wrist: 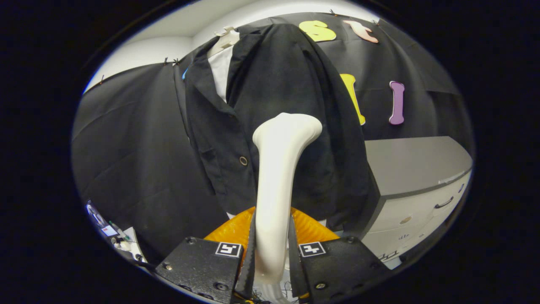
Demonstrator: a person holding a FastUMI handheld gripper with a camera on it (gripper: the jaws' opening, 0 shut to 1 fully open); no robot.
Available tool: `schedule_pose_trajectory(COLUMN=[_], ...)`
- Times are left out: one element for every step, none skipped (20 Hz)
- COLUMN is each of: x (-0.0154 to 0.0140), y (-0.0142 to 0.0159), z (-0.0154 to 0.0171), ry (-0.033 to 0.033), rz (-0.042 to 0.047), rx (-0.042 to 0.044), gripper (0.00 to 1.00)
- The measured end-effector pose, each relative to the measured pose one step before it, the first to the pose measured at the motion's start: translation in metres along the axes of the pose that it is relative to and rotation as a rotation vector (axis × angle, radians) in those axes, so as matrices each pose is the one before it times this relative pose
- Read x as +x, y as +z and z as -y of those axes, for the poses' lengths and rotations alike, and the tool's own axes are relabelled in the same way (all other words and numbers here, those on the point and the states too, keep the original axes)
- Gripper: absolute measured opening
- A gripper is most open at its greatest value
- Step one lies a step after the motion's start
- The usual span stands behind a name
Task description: Iron the clothes twice with a garment steamer, once on the left side and once on the right side.
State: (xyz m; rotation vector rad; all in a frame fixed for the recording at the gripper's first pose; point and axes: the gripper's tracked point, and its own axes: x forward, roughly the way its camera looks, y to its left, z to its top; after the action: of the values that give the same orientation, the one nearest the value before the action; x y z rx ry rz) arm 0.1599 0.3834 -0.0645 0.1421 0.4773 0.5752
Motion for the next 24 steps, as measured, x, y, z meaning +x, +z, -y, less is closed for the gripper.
schedule_pose_trajectory(x=[-0.00001,0.00135,0.001,0.0018,0.00033,0.00039,0.00032,0.00099,0.00112,0.00136,0.00088,0.0018,0.00022,0.00133,0.00137,0.00163,0.00144,0.00176,0.00164,0.00167,0.00213,0.00151,0.00237,0.00224], y=[-0.00622,-0.00459,-0.00393,-0.00507,-0.00649,-0.00435,-0.00518,-0.0053,-0.00604,-0.00531,-0.00594,-0.00508,-0.00702,-0.00524,-0.00596,-0.00511,-0.00566,-0.00571,-0.00572,-0.00488,-0.00636,-0.00507,-0.00578,-0.00516], z=[0.0012,0.00092,0.00171,0.00152,0.00062,0.00074,0.0014,0.00115,0.00046,0.00095,0.00082,0.00061,0.00132,0.0008,0.00125,0.00112,0.00109,0.00184,0.00153,0.00179,0.00105,0.00133,0.00044,0.00196], ry=[-0.00162,-0.00365,-0.00554,-0.0028,-0.00349,-0.00137,-0.00253,-0.00219,-0.00312,-0.00179,-0.00191,-0.00326,-0.00373,-0.0045,-0.00423,-0.00563,-0.00582,-0.00685,-0.0059,-0.00789,-0.00638,-0.00853,-0.00646,-0.00706], rz=[-0.01158,-0.01067,-0.00979,-0.01091,-0.01371,-0.01266,-0.01171,-0.01173,-0.01205,-0.01256,-0.01093,-0.01077,-0.01072,-0.01026,-0.00982,-0.00969,-0.00997,-0.00934,-0.00942,-0.00977,-0.00976,-0.01109,-0.00976,-0.00967], rx=[0.00377,-0.00091,-0.00155,-0.00208,-0.00195,-0.00121,-0.00091,-0.00146,-0.00151,-0.00109,0.00037,0.00015,0.00009,0.0013,0.00015,0.00106,0.00045,0.00247,0.00175,0.00264,0.00165,0.00108,0.00069,0.00137], gripper=[0.36,0.36,0.36,0.36,0.36,0.37,0.37,0.37,0.37,0.37,0.37,0.37,0.37,0.37,0.37,0.37,0.37,0.37,0.37,0.37,0.37,0.37,0.37,0.37])
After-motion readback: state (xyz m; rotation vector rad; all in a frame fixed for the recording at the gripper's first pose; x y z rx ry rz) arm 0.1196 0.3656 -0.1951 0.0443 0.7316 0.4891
